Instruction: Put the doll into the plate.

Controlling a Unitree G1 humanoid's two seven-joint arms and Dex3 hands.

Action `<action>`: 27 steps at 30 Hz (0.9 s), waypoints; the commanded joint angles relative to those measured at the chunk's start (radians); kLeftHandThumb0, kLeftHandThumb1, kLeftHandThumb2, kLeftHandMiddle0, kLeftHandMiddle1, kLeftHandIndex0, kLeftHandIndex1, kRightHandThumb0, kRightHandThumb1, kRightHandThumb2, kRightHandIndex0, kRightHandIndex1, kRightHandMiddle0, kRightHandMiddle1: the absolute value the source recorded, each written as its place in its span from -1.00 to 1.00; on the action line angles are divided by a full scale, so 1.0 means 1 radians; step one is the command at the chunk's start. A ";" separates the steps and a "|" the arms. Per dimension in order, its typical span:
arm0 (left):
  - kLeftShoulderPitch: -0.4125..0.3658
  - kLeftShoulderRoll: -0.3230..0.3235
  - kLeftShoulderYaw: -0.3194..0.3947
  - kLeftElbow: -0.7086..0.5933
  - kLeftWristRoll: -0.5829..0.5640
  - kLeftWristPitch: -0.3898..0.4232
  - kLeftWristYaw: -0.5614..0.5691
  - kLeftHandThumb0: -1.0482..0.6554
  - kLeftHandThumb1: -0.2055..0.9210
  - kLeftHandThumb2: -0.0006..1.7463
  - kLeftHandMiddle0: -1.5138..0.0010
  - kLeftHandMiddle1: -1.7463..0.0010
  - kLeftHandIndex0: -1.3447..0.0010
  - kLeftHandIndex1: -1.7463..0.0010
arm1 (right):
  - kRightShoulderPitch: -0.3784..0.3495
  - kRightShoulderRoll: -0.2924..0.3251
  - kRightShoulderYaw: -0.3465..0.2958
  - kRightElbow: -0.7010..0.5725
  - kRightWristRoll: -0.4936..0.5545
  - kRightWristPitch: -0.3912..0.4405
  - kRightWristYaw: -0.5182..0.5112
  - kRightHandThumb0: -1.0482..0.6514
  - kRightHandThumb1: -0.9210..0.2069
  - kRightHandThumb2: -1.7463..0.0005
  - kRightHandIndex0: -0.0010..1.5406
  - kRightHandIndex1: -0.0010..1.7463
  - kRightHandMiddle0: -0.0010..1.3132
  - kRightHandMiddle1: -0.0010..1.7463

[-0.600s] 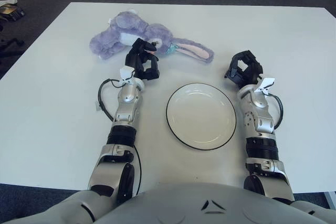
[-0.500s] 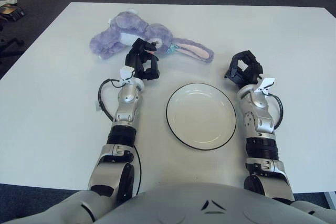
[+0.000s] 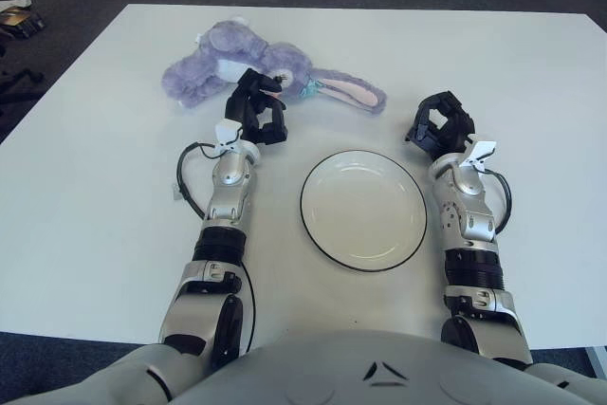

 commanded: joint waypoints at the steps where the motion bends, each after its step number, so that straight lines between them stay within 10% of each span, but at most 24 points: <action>1: 0.018 0.000 0.006 0.008 -0.004 -0.015 0.006 0.22 -0.12 0.56 0.31 -1.00 0.24 -1.00 | 0.037 0.001 0.000 0.013 0.001 0.026 0.000 -0.29 -0.12 -0.35 0.27 1.00 -0.20 1.00; 27: 0.047 -0.018 0.022 -0.164 -0.013 -0.001 0.036 0.22 -0.16 0.59 0.29 -1.00 0.22 -1.00 | 0.036 0.000 -0.002 0.019 0.006 0.045 0.009 -0.28 -0.18 -0.30 0.23 1.00 -0.23 1.00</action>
